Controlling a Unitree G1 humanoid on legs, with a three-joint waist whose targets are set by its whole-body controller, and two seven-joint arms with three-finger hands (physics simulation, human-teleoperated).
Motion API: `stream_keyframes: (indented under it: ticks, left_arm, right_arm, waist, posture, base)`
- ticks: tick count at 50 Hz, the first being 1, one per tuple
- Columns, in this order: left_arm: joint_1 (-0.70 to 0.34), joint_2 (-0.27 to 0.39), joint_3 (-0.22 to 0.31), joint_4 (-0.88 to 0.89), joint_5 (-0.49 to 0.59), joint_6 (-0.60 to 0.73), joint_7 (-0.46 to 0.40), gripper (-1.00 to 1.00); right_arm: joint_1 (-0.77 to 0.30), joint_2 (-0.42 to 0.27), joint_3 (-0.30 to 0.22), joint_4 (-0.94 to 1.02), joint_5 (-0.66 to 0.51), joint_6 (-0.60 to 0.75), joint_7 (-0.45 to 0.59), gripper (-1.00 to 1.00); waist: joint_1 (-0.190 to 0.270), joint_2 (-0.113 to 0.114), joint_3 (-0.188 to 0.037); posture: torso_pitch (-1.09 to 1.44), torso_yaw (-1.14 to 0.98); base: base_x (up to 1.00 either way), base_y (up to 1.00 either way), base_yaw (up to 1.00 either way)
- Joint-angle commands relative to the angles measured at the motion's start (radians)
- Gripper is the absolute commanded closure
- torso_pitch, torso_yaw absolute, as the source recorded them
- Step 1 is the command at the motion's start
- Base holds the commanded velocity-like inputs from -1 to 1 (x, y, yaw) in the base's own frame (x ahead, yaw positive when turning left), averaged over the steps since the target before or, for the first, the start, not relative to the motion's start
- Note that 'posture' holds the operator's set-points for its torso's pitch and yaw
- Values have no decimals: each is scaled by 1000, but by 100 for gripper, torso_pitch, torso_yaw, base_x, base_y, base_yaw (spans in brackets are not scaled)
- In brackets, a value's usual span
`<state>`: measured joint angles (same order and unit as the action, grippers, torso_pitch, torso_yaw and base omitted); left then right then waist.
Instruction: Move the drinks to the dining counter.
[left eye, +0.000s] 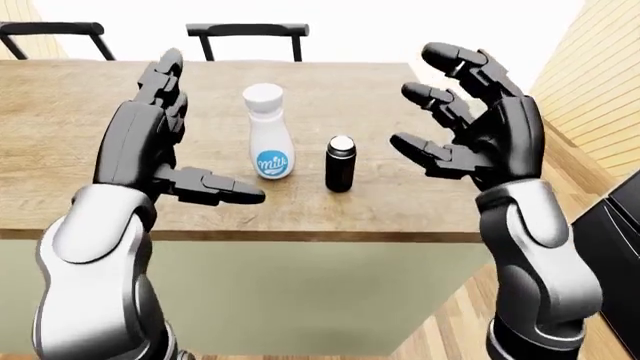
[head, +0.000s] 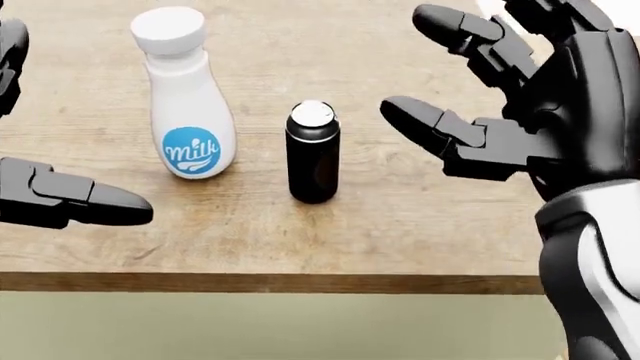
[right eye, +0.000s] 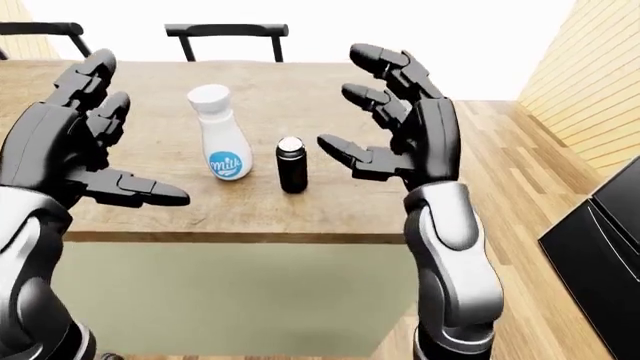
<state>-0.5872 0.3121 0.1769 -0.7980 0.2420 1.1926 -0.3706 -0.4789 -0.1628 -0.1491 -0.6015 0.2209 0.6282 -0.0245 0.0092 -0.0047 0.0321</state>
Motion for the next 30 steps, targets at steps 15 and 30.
stream_keyframes:
  ticks: [15,30]
  left_arm:
    - [8,-2,30,-103,-81,17,59,-100]
    - [-34,30,15,-190,-101,122,67,-100]
  right_arm:
    - [94,-48,-85,-192,17,51,-9,-100]
    - [112,-61,-111,-205,71,44,-32,-100]
  waist:
    - [0,-19,15]
    - [-4,110,13]
  posture:
    - [0,0]
    - [0,0]
  base:
    - [0,-44,-20]
    - [0,0,-100]
